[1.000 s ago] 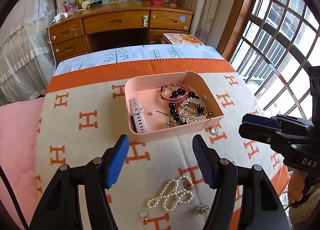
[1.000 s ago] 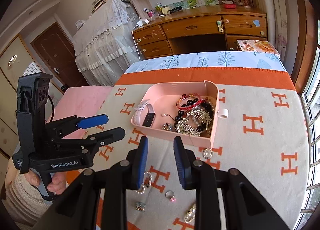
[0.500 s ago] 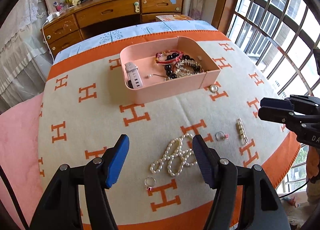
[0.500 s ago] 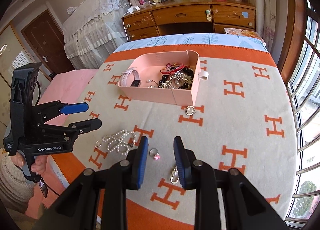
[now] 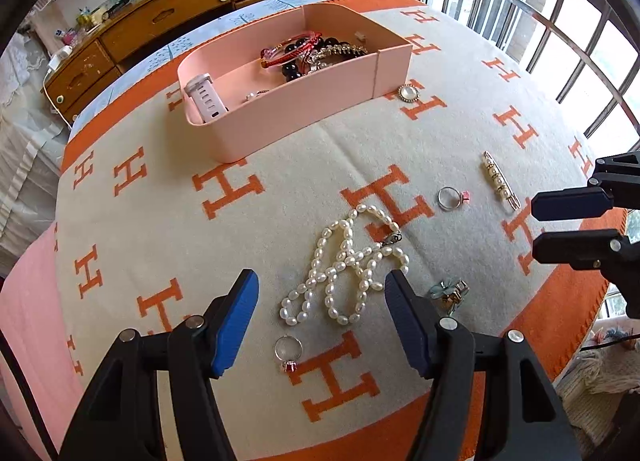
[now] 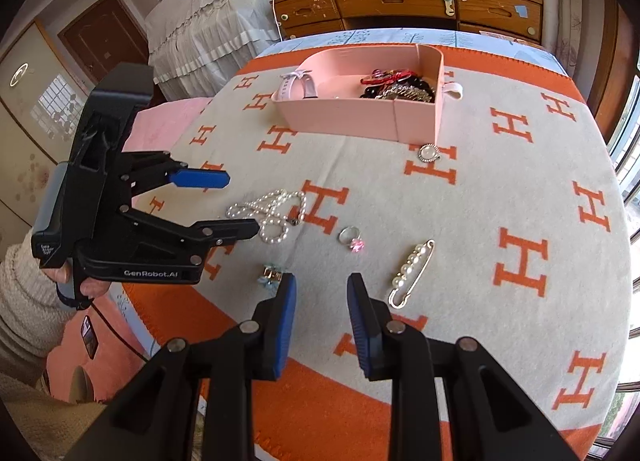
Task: Organize jewelry
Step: 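Grasp the pearl necklace with the left tool while the right tool grasps the teal charm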
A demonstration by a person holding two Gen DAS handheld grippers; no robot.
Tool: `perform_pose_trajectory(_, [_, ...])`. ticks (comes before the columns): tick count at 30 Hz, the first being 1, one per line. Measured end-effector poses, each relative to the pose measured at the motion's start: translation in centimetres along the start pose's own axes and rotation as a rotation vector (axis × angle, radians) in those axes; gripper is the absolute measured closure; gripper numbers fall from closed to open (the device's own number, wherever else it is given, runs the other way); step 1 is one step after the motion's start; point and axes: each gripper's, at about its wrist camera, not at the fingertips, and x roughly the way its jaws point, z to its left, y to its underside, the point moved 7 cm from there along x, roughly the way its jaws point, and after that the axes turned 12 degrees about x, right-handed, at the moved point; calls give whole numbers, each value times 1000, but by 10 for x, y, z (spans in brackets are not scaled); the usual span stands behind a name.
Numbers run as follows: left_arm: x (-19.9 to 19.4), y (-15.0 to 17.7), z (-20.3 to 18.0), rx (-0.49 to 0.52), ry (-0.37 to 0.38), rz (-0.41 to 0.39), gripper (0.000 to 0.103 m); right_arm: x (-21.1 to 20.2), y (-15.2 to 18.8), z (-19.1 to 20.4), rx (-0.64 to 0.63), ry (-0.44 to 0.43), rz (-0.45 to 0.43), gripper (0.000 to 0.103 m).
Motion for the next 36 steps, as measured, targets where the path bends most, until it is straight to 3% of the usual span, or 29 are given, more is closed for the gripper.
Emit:
perform_pose_trajectory(9, [13, -6, -9, 84, 51, 28, 40, 15, 17, 4, -13, -12, 44, 76])
perform_pose_trajectory(11, [16, -6, -10, 86, 99, 38, 46, 17, 17, 4, -7, -19, 48, 76])
perform_pose_trajectory(13, [15, -7, -10, 79, 138, 30, 66, 19, 17, 3, -3, -26, 51, 76])
perform_pose_trajectory(15, [16, -7, -5, 82, 107, 30, 82, 21, 17, 4, 2, -31, 54, 76])
perform_pose_trajectory(20, [17, -3, 6, 28, 103, 24, 96, 27, 17, 6, 3, -36, 64, 76])
perform_pose_trajectory(24, [12, -1, 20, -55, 95, 3, 100, 27, 17, 12, -24, -38, 51, 76])
perform_pose_trajectory(36, [-39, -4, 46, -241, 116, -141, 100, 48, 17, 40, -147, 15, 28, 76])
